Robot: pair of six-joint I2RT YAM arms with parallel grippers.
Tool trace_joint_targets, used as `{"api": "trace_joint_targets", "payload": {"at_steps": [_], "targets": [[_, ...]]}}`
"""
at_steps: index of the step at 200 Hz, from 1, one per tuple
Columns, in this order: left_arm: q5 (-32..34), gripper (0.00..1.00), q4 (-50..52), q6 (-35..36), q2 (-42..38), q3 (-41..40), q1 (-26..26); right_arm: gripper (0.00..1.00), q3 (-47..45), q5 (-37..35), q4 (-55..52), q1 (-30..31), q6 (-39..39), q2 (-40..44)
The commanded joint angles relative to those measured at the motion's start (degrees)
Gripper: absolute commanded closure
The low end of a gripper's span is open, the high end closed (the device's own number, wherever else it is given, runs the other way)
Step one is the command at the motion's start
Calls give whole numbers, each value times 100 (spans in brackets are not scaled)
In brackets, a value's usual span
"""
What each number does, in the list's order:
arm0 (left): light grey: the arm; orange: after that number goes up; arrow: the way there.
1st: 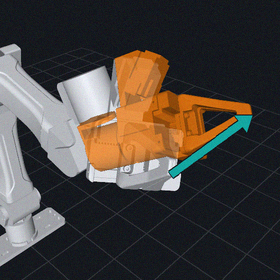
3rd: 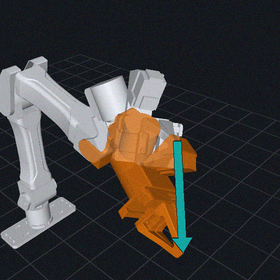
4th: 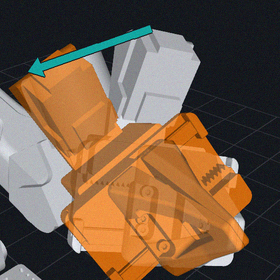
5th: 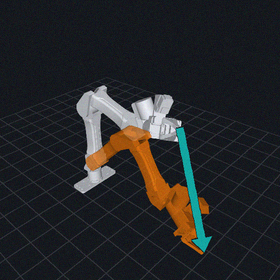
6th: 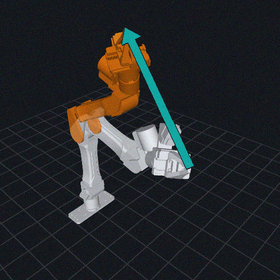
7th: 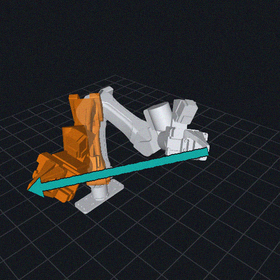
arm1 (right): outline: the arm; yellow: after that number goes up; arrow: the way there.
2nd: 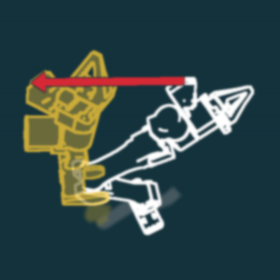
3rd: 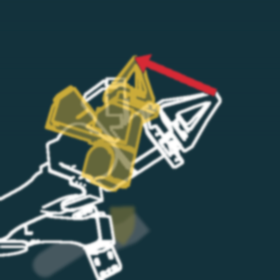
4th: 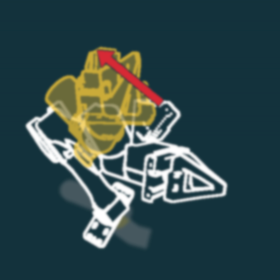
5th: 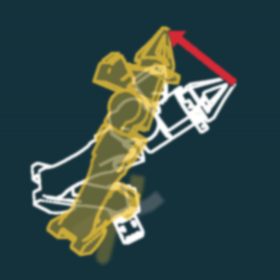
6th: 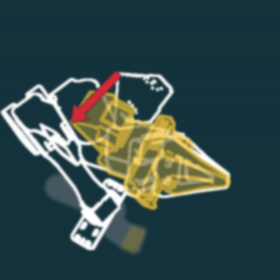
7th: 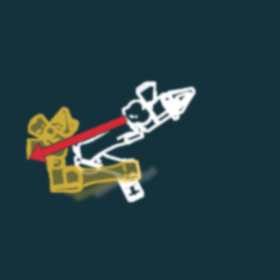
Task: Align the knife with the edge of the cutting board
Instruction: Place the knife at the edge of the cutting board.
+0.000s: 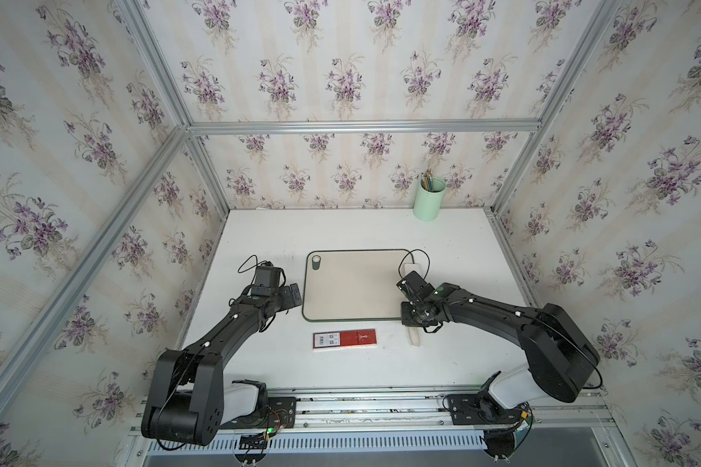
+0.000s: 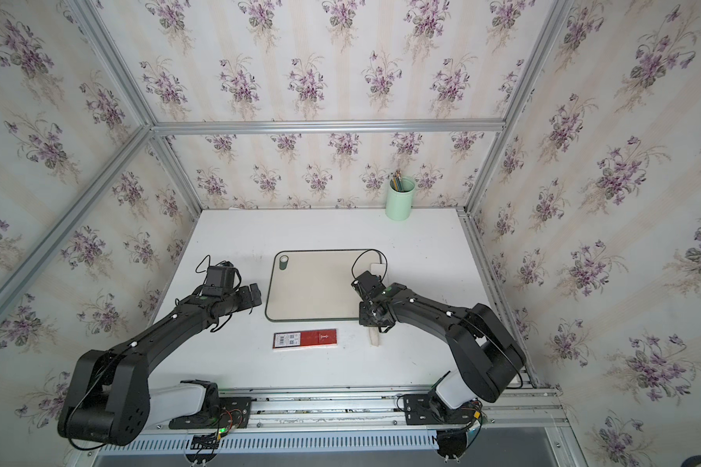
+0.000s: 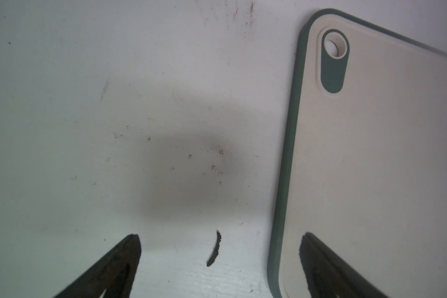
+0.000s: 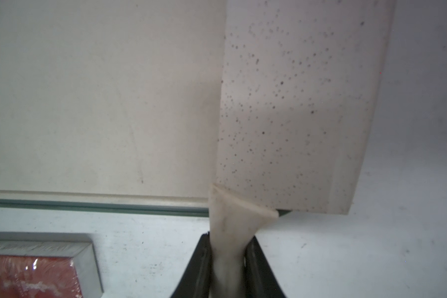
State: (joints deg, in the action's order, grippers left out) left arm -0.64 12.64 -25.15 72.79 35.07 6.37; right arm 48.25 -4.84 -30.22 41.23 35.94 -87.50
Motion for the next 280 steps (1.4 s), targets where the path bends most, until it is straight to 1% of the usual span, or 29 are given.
{"api": "trace_joint_targets", "payload": {"at_steps": [1,149,280], "targets": [[108,0,-139,-69,-62,-35,-4,99,-15,-97,48,43,101,-46],[74,1,-177,-69,20,-22,-4,100,16,-102,17,284,36,-251],[64,0,-187,-69,64,-9,3,99,106,-196,-100,304,-46,-362]]}}
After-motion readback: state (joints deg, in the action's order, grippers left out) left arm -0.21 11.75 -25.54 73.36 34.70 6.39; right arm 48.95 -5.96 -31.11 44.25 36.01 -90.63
